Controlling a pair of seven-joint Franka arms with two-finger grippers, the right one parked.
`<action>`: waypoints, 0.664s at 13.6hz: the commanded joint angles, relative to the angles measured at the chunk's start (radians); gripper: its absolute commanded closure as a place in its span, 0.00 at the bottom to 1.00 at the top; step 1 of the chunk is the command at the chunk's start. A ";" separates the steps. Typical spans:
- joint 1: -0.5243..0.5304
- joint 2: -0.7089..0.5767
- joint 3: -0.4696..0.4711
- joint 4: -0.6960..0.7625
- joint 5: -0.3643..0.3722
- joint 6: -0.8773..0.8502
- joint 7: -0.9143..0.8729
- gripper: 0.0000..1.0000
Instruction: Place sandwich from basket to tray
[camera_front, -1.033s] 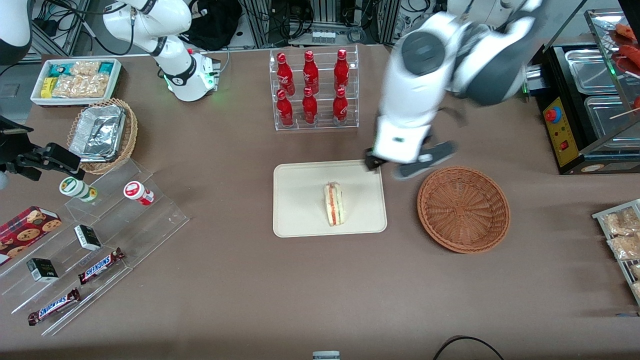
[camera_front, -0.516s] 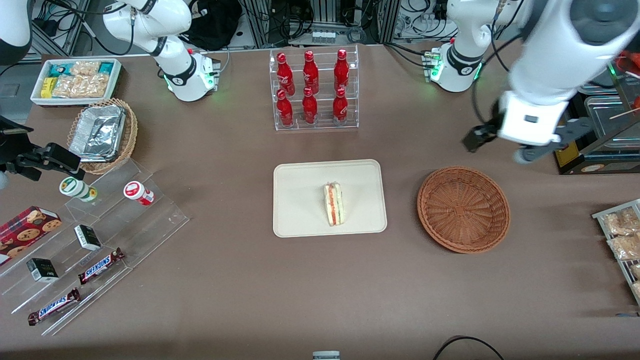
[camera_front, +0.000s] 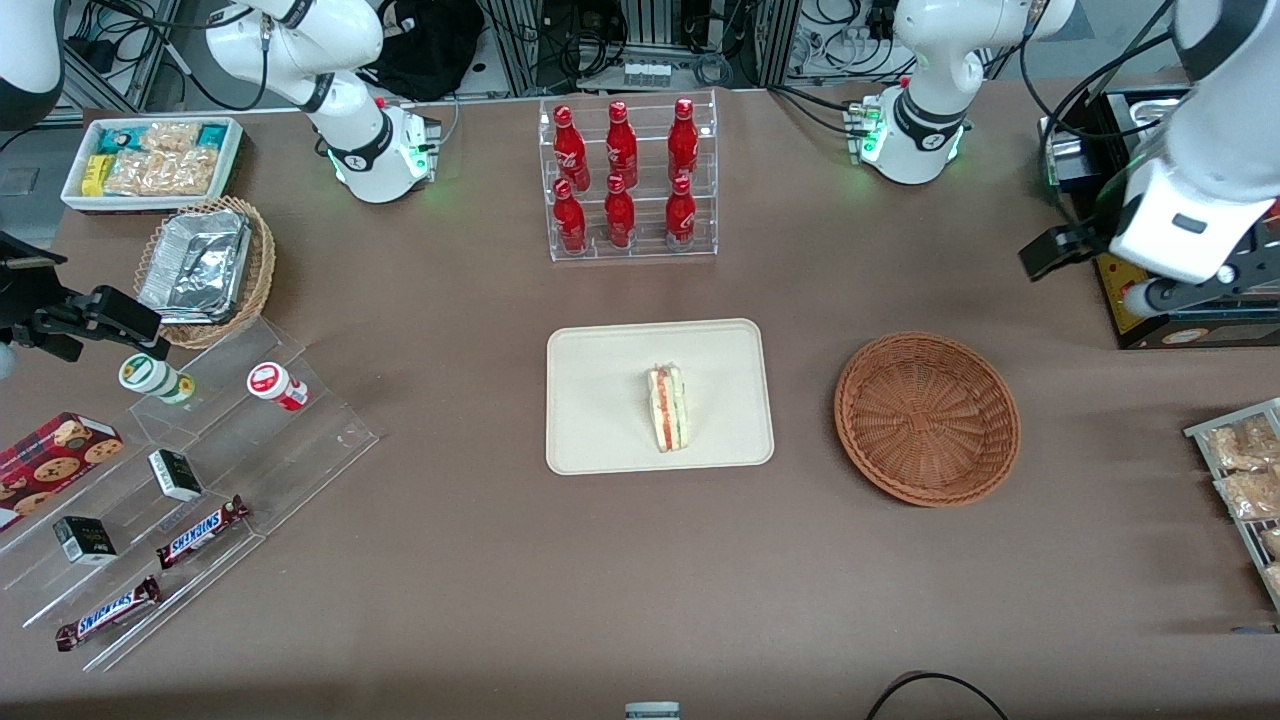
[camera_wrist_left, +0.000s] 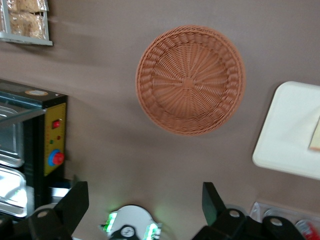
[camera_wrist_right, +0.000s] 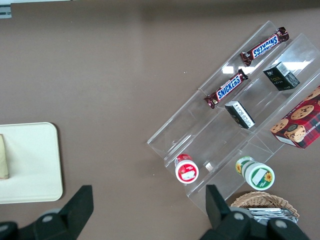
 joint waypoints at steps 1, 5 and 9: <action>-0.042 -0.087 0.120 -0.083 -0.021 -0.003 0.166 0.00; -0.036 -0.094 0.154 -0.077 -0.035 0.011 0.212 0.00; -0.036 -0.057 0.148 -0.034 -0.032 0.108 0.243 0.00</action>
